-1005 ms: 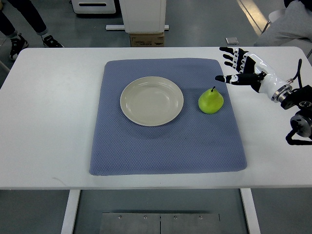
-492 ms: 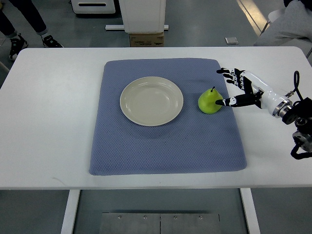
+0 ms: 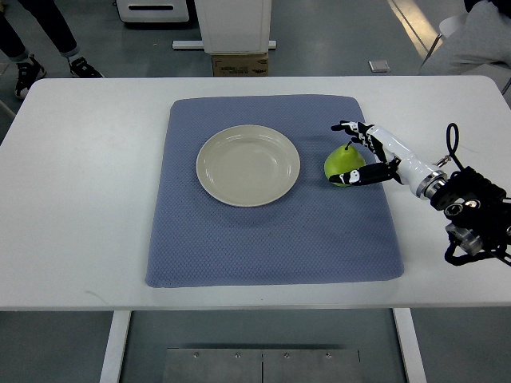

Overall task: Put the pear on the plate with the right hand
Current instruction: 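Lower the right hand around the green pear and close the fingers, then lift the pear with the right hand and carry it over the plate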

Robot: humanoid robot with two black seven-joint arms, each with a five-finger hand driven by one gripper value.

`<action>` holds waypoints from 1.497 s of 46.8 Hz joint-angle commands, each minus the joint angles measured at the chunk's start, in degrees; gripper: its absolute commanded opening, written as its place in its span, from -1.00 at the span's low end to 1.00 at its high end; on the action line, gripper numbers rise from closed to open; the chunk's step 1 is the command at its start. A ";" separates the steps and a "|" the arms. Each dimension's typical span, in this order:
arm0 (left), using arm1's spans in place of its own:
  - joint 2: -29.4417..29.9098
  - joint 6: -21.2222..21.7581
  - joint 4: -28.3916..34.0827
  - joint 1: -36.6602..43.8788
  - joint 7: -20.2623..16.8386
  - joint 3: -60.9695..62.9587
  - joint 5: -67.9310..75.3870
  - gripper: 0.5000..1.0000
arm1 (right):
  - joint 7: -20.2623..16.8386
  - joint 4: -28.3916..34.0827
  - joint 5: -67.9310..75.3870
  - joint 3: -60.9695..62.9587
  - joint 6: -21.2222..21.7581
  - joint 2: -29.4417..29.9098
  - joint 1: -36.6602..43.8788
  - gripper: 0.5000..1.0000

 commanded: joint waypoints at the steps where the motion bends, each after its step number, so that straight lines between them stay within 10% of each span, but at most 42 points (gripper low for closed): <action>1: 0.00 -0.03 0.00 0.00 0.00 0.00 0.00 1.00 | -0.17 -1.06 0.00 -1.46 -1.23 1.29 0.57 1.00; 30: 0.00 0.06 0.00 0.00 0.00 0.00 0.00 1.00 | -0.88 -5.99 0.00 -5.94 -4.75 4.55 1.72 0.90; 44: 0.00 -0.03 0.00 0.00 0.00 0.00 0.00 1.00 | -1.58 -6.16 -0.08 -12.80 -4.84 4.81 4.71 -1.00; 70: 0.00 0.06 0.00 0.00 0.00 0.00 0.00 1.00 | -1.41 -6.16 0.71 -11.66 -4.75 5.17 6.82 -1.00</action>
